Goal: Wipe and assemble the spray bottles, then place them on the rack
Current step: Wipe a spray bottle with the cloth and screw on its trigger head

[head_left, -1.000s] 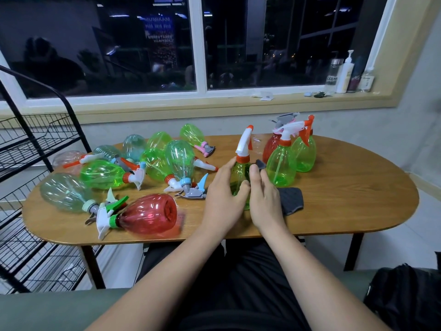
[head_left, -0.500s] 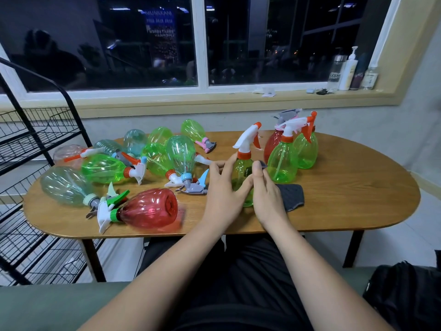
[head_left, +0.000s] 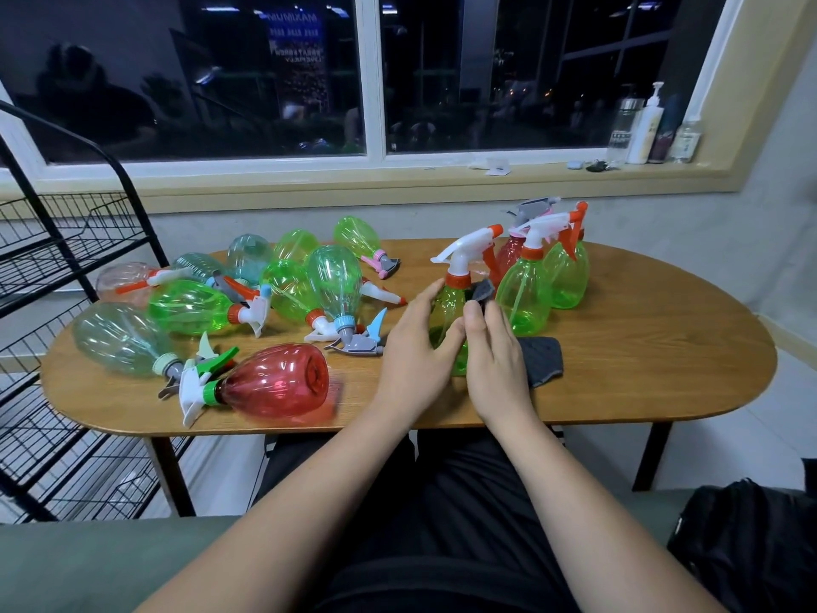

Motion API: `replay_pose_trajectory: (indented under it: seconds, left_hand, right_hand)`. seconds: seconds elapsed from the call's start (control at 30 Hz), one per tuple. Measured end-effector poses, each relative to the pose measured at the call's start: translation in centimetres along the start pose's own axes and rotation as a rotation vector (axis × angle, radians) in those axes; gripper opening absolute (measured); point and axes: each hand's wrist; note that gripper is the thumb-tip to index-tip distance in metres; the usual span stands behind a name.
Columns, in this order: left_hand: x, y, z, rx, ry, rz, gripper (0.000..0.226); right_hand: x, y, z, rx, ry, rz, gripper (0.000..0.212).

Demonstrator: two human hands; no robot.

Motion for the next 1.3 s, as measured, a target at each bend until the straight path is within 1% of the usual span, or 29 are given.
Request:
replay_pose_trajectory:
  seconds: [0.1, 0.17, 0.2, 0.27, 0.33, 0.4, 0.47, 0.57, 0.63, 0.7, 0.77, 0.83, 0.93, 1.0, 1.07, 1.17, 1.3]
  left_hand:
    - [-0.3, 0.2, 0.1, 0.009, 0.005, 0.032, 0.064]
    - [-0.6, 0.3, 0.2, 0.038, 0.019, 0.047, 0.065]
    - [-0.8, 0.3, 0.2, 0.052, 0.027, 0.047, 0.065]
    - [-1.0, 0.2, 0.2, 0.062, 0.035, 0.049, 0.065]
    - [-1.1, 0.2, 0.2, 0.053, 0.035, 0.042, 0.066]
    - [-1.1, 0.2, 0.2, 0.049, 0.042, 0.041, 0.067]
    - [-0.9, 0.2, 0.2, 0.05, 0.042, 0.04, 0.067]
    - [-0.7, 0.0, 0.2, 0.067, 0.044, 0.037, 0.062]
    - [-0.7, 0.0, 0.2, 0.081, 0.043, 0.036, 0.059]
    - [-0.6, 0.0, 0.2, 0.081, 0.008, 0.023, 0.059]
    - [-0.4, 0.0, 0.1, 0.069, -0.011, 0.024, 0.059]
    - [-0.2, 0.0, 0.1, 0.049, -0.016, 0.023, 0.058]
    - [-0.3, 0.1, 0.2, 0.018, -0.013, 0.016, 0.06]
    - [-0.4, 0.2, 0.3, 0.014, 0.0, 0.021, 0.062]
    - [-0.5, 0.2, 0.3, 0.027, 0.014, 0.034, 0.062]
    - [-0.6, 0.2, 0.3, 0.039, -0.002, 0.041, 0.063]
    - [-0.4, 0.2, 0.1, 0.068, 0.016, 0.02, 0.063]
  right_hand:
    - [0.0, -0.2, 0.6, -0.07, 0.144, 0.001, 0.06]
    - [0.0, -0.4, 0.7, -0.091, 0.182, -0.013, 0.059]
    - [-0.1, -0.4, 0.6, -0.087, 0.173, -0.014, 0.057]
    - [-0.2, -0.3, 0.3, -0.057, 0.113, 0.004, 0.049]
    - [-0.2, -0.3, -0.2, -0.027, 0.002, 0.021, 0.045]
    - [0.1, -0.2, -0.5, 0.002, -0.095, 0.017, 0.045]
    - [0.2, -0.2, -0.5, 0.008, -0.129, 0.012, 0.049]
    - [0.3, 0.1, -0.2, -0.012, -0.071, -0.018, 0.054]
    - [0.3, 0.2, 0.2, -0.047, 0.023, -0.024, 0.049]
    - [0.4, 0.1, 0.7, -0.088, 0.121, -0.025, 0.051]
    - [0.5, 0.0, 0.9, -0.098, 0.158, -0.035, 0.053]
    - [0.4, 0.0, 0.6, -0.074, 0.117, -0.021, 0.049]
    - [0.3, 0.1, -0.1, -0.015, -0.035, 0.003, 0.043]
    - [0.5, 0.1, -0.4, 0.002, -0.119, -0.012, 0.046]
    - [0.6, 0.2, -0.4, -0.01, -0.144, -0.031, 0.053]
    - [0.6, 0.2, -0.2, -0.016, -0.113, -0.024, 0.049]
    - [0.3, -0.1, 0.5, -0.081, 0.064, 0.014, 0.043]
Point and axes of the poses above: each hand's wrist, its own z-axis towards the middle knuckle, its own y-axis out of the palm, x = y × z, and after that the axes turned 10 degrees about -z, right-handed
